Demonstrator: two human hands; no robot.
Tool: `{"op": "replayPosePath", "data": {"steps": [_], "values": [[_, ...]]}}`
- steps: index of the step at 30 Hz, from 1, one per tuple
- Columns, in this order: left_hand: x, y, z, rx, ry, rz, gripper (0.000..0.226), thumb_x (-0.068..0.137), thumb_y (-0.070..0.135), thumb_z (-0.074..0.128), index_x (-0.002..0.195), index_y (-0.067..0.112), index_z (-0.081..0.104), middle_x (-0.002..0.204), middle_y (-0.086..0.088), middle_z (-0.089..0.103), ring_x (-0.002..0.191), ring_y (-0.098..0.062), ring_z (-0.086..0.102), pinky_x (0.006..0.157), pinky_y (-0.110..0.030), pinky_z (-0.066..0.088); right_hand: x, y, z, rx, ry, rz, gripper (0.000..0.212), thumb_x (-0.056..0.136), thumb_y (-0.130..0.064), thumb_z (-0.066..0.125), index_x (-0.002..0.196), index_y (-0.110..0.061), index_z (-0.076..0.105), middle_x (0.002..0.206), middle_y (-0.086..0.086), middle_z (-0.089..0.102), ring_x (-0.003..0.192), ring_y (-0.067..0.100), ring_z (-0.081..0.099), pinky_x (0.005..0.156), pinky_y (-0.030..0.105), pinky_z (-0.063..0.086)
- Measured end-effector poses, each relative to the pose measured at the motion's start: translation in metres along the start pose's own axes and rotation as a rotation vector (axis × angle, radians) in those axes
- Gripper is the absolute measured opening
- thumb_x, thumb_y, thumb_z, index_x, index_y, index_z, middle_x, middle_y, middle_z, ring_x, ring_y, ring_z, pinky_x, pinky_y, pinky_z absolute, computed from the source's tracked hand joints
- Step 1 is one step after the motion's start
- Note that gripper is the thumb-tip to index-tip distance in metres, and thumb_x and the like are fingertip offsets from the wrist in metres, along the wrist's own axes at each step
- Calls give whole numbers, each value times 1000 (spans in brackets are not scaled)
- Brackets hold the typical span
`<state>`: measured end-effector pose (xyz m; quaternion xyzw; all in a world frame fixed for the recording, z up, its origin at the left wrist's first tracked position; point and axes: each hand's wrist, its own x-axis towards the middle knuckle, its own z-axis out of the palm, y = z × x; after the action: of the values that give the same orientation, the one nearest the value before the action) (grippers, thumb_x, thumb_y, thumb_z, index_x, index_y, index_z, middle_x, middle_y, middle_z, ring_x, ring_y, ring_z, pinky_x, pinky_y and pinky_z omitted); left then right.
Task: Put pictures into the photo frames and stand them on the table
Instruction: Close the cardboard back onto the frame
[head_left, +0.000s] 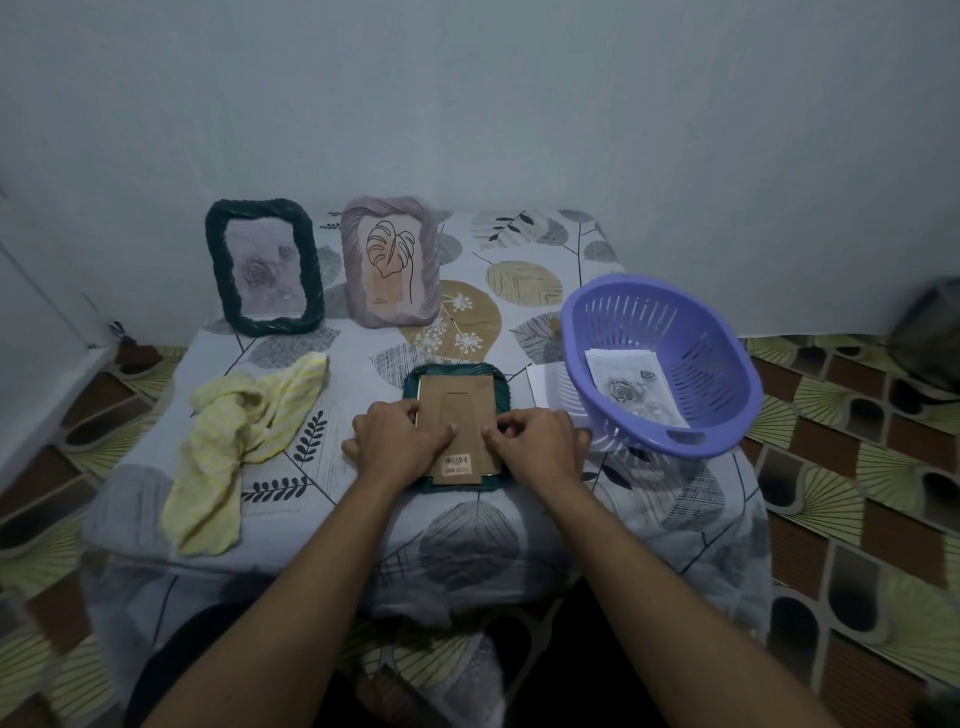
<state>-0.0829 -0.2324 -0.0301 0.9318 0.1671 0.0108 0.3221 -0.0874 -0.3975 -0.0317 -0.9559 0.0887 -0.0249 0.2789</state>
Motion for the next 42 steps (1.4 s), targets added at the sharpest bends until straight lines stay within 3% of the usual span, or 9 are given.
{"op": "replayPosePath", "data": {"steps": [8, 17, 21, 25, 29, 42], "values": [[-2, -4, 0, 38, 34, -21, 59, 73, 69, 67, 119, 32, 67, 122, -1, 63, 121, -28, 45, 92, -44, 32, -2, -1, 0, 13, 25, -15, 32, 89, -52, 64, 112, -33, 74, 93, -12, 73, 103, 17, 59, 88, 37, 32], [1, -7, -5, 54, 22, -29, 41, 82, 62, 60, 116, 39, 67, 122, -5, 57, 122, -31, 42, 84, -42, 26, -4, -1, -3, 15, 13, -23, 33, 91, -52, 62, 116, -35, 73, 96, -10, 74, 104, 17, 59, 91, 38, 33], [1, -7, -7, 70, 10, -12, 40, 84, 60, 62, 117, 38, 67, 125, -5, 55, 123, -31, 41, 90, -43, 30, -3, -2, -4, 2, -1, -1, 34, 87, -55, 64, 111, -34, 75, 97, -13, 72, 107, 17, 57, 96, 40, 35], [3, -8, -8, 68, 5, -9, 38, 89, 56, 58, 123, 39, 64, 128, -5, 54, 124, -31, 39, 93, -45, 30, -1, -3, -5, 37, -11, 15, 38, 87, -50, 60, 118, -32, 71, 107, -8, 68, 113, 19, 54, 100, 42, 33], [4, -7, -10, 83, 1, -5, 39, 93, 50, 56, 130, 38, 59, 133, -7, 49, 128, -32, 36, 99, -47, 30, 1, -9, -4, 37, -85, 34, 47, 91, -45, 52, 135, -28, 57, 133, 5, 46, 130, 25, 35, 108, 47, 26], [19, -7, -11, 49, -91, 14, 34, 98, 41, 50, 132, 43, 55, 138, -7, 38, 130, -32, 29, 104, -49, 25, 20, -21, -1, 135, -189, 136, 48, 92, -51, 48, 137, -38, 53, 139, 8, 41, 135, 30, 29, 105, 44, 24]]}}
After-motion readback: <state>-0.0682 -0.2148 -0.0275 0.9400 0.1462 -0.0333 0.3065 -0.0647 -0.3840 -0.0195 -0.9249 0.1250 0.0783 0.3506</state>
